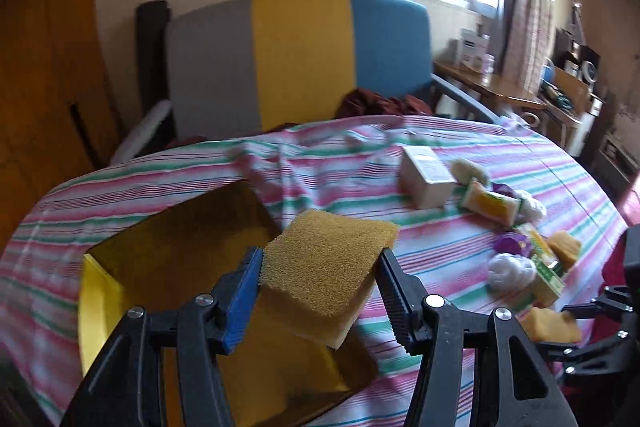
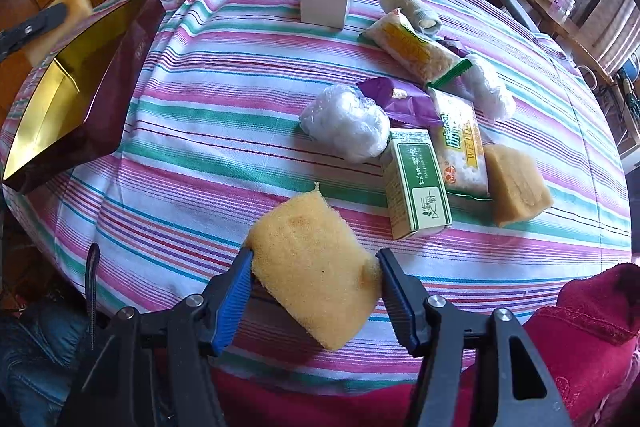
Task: Organize objects
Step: 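Carry the yellow sponge over the gold tray and open the left gripper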
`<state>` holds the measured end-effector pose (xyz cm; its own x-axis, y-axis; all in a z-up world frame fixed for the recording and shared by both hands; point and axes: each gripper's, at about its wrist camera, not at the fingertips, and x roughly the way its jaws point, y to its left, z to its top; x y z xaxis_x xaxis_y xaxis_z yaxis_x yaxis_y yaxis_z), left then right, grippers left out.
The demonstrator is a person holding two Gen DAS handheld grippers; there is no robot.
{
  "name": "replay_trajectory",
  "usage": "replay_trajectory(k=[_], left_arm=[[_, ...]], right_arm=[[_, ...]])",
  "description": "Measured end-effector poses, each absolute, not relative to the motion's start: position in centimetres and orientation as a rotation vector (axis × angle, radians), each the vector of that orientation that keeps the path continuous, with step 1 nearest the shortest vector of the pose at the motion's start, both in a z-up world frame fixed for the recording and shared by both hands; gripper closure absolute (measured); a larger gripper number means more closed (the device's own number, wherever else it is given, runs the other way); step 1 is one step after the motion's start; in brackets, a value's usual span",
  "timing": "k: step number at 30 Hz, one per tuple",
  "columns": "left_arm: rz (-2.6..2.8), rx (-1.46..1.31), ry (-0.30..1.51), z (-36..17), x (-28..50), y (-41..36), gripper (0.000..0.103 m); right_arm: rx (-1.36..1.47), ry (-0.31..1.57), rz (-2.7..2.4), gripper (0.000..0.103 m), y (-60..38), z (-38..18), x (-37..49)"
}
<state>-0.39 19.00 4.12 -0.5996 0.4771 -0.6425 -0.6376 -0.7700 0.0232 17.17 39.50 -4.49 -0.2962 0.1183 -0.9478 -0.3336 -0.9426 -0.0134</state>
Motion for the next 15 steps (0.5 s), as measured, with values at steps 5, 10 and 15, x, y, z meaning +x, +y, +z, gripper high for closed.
replay_trajectory(k=[5,10,15], left_arm=[[2.432,-0.815,0.329,5.0,-1.0,15.2,0.044],[2.514,-0.795,0.323,5.6,-1.5,12.5,0.043],[2.558,-0.799,0.308,5.7,-2.3,10.4,0.043]], right_arm=[[-1.666,0.267,2.301,0.041,39.5,-4.5,17.1],[-1.667,0.268,2.297,0.041,39.5,-4.5,17.0],[-1.674,0.262,2.289,0.041,39.4,-4.7,16.9]])
